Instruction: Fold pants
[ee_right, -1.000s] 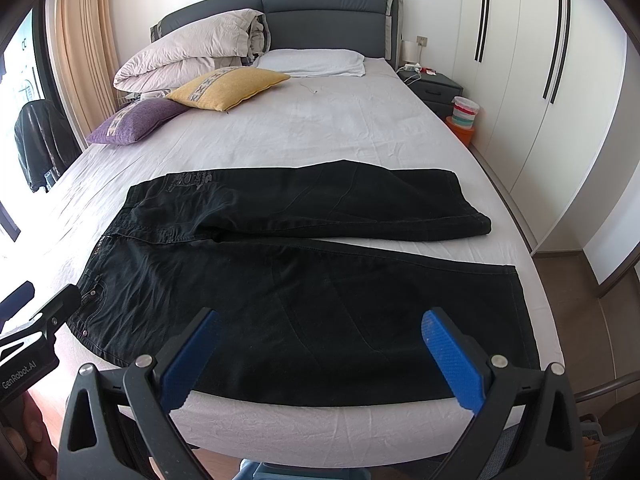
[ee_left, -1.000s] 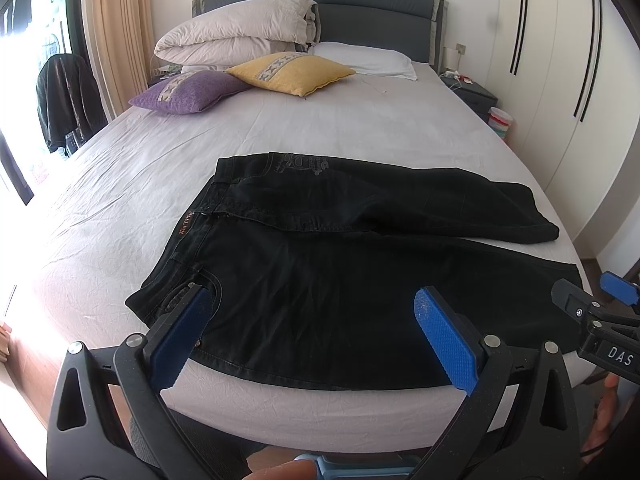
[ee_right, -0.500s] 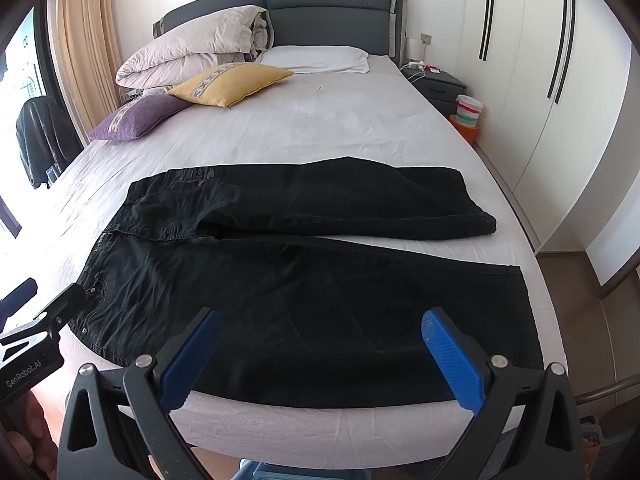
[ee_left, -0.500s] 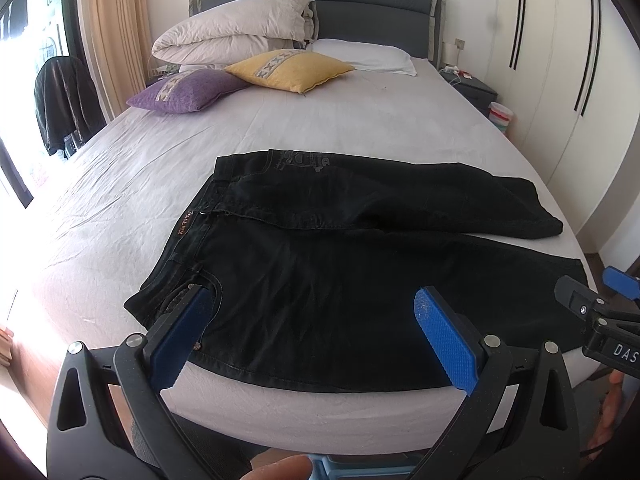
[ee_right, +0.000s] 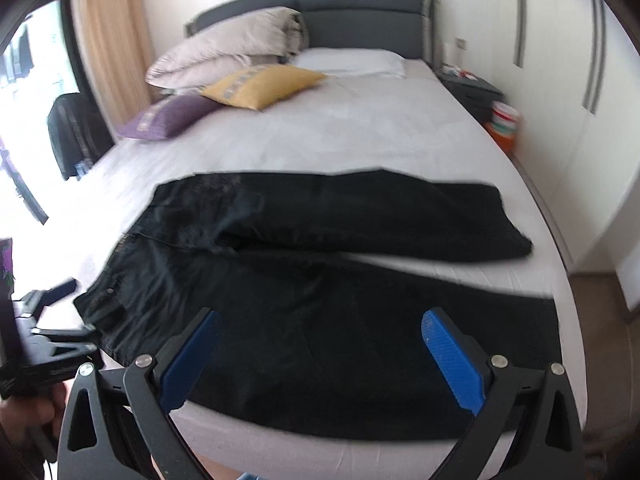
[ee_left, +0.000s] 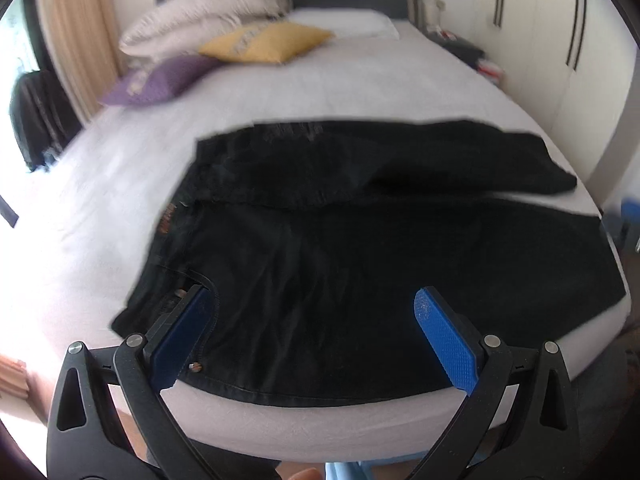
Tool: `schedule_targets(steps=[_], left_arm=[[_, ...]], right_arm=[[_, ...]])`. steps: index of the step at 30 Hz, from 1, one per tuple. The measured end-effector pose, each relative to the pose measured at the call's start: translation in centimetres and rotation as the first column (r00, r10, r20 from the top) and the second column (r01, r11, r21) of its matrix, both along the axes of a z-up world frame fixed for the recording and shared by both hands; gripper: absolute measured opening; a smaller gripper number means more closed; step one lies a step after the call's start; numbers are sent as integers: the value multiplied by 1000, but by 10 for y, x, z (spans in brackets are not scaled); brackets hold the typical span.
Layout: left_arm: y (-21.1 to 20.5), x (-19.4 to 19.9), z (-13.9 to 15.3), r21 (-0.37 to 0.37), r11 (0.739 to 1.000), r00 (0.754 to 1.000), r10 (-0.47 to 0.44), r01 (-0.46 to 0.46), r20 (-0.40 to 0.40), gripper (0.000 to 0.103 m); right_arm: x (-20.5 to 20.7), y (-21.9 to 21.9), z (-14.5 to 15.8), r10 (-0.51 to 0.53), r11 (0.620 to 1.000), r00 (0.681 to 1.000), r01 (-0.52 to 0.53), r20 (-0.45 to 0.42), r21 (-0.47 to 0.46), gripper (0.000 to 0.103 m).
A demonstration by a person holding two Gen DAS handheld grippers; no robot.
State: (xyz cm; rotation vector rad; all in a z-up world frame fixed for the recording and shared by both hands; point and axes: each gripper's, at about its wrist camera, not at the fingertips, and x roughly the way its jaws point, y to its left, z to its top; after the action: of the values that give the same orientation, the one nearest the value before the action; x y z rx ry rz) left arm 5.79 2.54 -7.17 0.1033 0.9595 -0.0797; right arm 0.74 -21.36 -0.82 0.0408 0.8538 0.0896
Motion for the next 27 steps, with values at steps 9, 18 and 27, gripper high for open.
schedule_targets(steps=[9,18,27], left_arm=[[55,98,-21,-241,968,991,-89,64,-95,103],[48,257,-24,144,965,975,-220,221,-21,103],[44,378,-67,239,817,849,-484,525,-211,103]], right_arm=[[96,-32,3,270,963,962,-270,51,6,103],[215,-62,-31,462,887,887,-461,-14,23,103],[292,-72,-60,610,793,788,-608,-83,44,103]])
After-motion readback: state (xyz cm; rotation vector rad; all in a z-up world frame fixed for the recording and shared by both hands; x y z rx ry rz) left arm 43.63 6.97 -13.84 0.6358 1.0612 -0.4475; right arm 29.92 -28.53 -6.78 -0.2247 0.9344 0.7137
